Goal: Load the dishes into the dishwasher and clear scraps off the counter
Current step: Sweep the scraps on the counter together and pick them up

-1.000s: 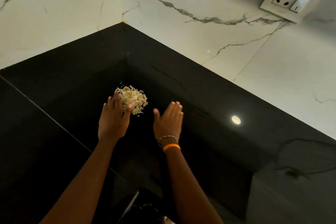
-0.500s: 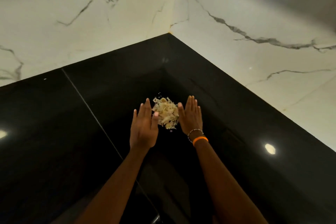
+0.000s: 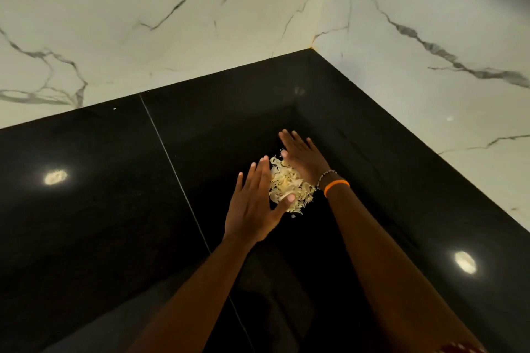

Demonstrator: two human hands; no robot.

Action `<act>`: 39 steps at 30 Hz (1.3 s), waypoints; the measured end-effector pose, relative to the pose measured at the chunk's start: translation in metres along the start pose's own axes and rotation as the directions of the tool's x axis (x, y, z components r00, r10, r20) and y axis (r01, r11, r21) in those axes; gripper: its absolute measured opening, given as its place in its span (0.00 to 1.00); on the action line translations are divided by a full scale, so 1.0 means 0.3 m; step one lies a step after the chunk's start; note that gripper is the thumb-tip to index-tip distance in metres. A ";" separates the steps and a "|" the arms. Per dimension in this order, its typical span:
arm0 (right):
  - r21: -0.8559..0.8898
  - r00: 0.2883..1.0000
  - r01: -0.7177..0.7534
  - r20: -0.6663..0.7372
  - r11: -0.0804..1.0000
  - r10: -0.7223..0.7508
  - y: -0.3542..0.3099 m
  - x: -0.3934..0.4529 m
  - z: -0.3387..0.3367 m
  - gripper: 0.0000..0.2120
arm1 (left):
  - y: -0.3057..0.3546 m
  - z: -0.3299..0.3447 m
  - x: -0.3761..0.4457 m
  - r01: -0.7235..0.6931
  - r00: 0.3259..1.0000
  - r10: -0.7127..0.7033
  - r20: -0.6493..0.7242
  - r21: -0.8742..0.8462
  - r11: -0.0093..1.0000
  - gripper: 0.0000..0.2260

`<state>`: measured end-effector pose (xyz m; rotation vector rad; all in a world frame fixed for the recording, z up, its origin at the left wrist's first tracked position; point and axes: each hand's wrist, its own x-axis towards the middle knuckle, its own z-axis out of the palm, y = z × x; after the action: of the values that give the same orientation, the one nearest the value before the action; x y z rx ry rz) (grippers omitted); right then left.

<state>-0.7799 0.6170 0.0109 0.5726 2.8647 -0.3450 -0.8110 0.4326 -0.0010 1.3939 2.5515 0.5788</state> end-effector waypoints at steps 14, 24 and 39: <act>0.890 0.986 -0.004 -0.074 0.456 0.153 -0.093 -0.269 0.059 0.23 | -0.005 -0.011 -0.013 -0.074 0.994 0.050 -0.101 -0.252 0.965 0.42; 0.360 0.942 0.143 0.235 0.922 -0.238 -0.041 -0.093 0.025 0.42 | -0.014 -0.002 -0.007 -0.017 0.995 -0.006 -0.096 -0.237 0.971 0.41; 0.628 0.984 0.071 -0.171 0.775 0.049 -0.101 -0.325 0.155 0.45 | -0.007 -0.069 -0.015 -0.034 0.964 0.079 0.254 -0.175 0.984 0.31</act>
<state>-0.6969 0.5432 -0.0045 0.7174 2.8715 -1.3634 -0.8169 0.4226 0.0167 1.3863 2.2094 0.5652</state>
